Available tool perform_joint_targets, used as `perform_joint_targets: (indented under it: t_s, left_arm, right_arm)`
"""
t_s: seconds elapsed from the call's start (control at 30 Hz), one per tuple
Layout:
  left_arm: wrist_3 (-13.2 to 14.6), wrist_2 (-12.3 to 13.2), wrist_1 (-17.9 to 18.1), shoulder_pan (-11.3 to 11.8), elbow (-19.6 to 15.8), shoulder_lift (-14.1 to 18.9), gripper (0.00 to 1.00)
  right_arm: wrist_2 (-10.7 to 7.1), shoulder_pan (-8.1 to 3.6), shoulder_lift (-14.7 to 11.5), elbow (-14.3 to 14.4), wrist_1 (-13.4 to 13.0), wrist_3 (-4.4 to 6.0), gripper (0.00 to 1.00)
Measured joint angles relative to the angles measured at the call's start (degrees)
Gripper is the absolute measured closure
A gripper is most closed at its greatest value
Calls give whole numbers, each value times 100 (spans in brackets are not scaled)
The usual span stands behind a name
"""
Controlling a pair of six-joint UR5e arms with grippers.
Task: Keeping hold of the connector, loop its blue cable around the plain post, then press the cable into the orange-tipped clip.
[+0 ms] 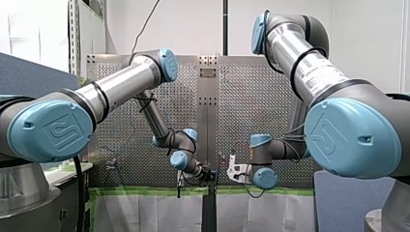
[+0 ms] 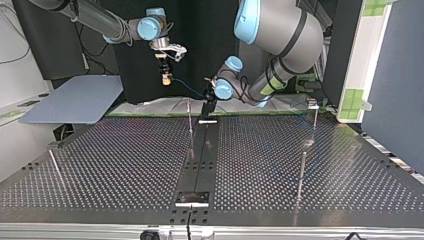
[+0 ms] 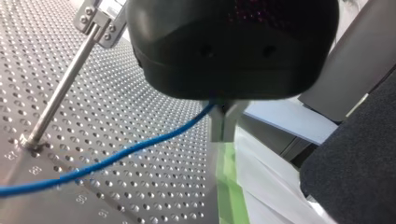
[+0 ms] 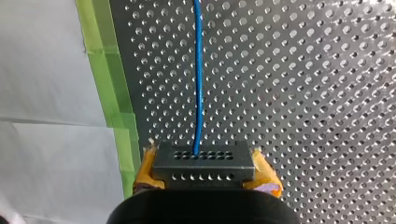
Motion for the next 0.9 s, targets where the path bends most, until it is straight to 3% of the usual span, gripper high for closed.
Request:
perform_joint_targets:
  t_s: [0.37,0.9]
  left_arm:
    - [79,-454,329,-49,-493,499,100]
    - [856,-1291,298,-267,-1332,1337,100]
  right_arm:
    - [104,-231,0,-42,154,-6,100]
    - [55,-543,0,-295,550,-41,100]
